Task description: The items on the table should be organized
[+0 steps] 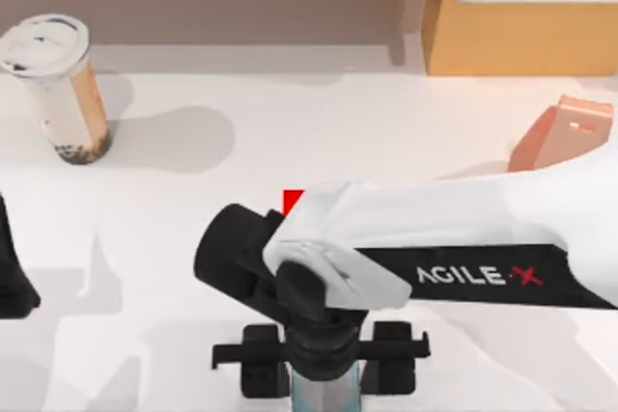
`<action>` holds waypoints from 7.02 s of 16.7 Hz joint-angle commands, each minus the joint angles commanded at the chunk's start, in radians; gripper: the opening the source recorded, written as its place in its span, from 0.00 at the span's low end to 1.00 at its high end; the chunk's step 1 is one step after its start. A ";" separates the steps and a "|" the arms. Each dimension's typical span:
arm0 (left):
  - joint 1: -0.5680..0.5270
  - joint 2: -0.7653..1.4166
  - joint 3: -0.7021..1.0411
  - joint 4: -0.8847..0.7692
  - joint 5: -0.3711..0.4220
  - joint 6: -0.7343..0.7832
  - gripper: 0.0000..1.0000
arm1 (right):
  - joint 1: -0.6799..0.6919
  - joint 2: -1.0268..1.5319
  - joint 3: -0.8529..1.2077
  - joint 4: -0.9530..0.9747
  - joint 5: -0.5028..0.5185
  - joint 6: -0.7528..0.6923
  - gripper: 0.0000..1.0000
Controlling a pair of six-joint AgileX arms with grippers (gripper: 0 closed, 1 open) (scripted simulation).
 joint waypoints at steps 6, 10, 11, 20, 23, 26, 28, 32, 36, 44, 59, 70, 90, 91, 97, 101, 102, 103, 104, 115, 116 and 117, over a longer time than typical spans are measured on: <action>0.000 0.000 0.000 0.000 0.000 0.000 1.00 | 0.000 0.000 0.000 0.000 0.000 0.000 0.00; 0.000 0.000 0.000 0.000 0.000 0.000 1.00 | -0.003 -0.048 0.028 -0.064 0.012 -0.011 0.00; 0.000 0.000 0.000 0.000 0.000 0.000 1.00 | -0.004 -0.055 0.036 -0.089 0.012 -0.011 0.00; 0.000 0.000 0.000 0.000 0.000 0.000 1.00 | -0.025 -0.106 0.041 -0.095 0.045 -0.018 0.00; 0.000 0.000 0.000 0.000 0.000 0.000 1.00 | -0.095 -0.218 -0.041 0.032 0.163 -0.049 0.00; 0.000 0.000 0.000 0.000 0.000 0.000 1.00 | -0.184 -0.364 -0.152 0.198 0.311 -0.093 0.00; 0.000 0.000 0.000 0.000 0.000 0.000 1.00 | -0.237 -0.456 -0.222 0.282 0.401 -0.122 0.00; 0.000 0.000 0.000 0.000 0.000 0.000 1.00 | -0.318 -0.619 -0.356 0.413 0.566 -0.188 0.00; 0.000 0.000 0.000 0.000 0.000 0.000 1.00 | -0.361 -0.769 -0.513 0.533 0.708 -0.325 0.00; 0.000 0.000 0.000 0.000 0.000 0.000 1.00 | -0.377 -0.886 -0.648 0.627 0.792 -0.465 0.00; 0.000 0.000 0.000 0.000 0.000 0.000 1.00 | -0.428 -0.810 -0.629 0.835 0.669 -0.514 0.00; 0.000 0.000 0.000 0.000 0.000 0.000 1.00 | -0.514 -0.728 -0.652 0.864 0.686 -0.576 0.23; 0.000 0.000 0.000 0.000 0.000 0.000 1.00 | -0.510 -0.733 -0.655 0.861 0.688 -0.573 1.00; 0.000 0.000 0.000 0.000 0.000 0.000 1.00 | -0.502 -0.745 -0.664 0.852 0.694 -0.567 1.00; 0.000 0.000 0.000 0.000 0.000 0.000 1.00 | -0.450 -0.832 -0.718 0.797 0.734 -0.529 1.00; 0.000 0.000 0.000 0.000 0.000 0.000 1.00 | -0.451 -0.833 -0.718 0.794 0.736 -0.526 1.00; 0.000 0.000 0.000 0.000 0.000 0.000 1.00 | -0.451 -0.834 -0.718 0.794 0.735 -0.527 1.00; 0.000 0.000 0.000 0.000 0.000 0.000 1.00 | -0.455 -0.844 -0.723 0.794 0.729 -0.531 1.00; 0.000 0.000 0.000 0.000 0.000 0.000 1.00 | -0.464 -0.863 -0.733 0.795 0.718 -0.538 1.00; 0.000 0.000 0.000 0.000 0.000 0.000 1.00 | -0.737 -1.454 -1.031 0.803 0.377 -0.774 1.00; 0.000 0.000 0.000 0.000 0.000 0.000 1.00 | -0.771 -1.526 -1.067 0.804 0.334 -0.804 1.00; 0.000 0.000 0.000 0.000 0.000 0.000 1.00 | -0.805 -1.598 -1.104 0.806 0.291 -0.834 1.00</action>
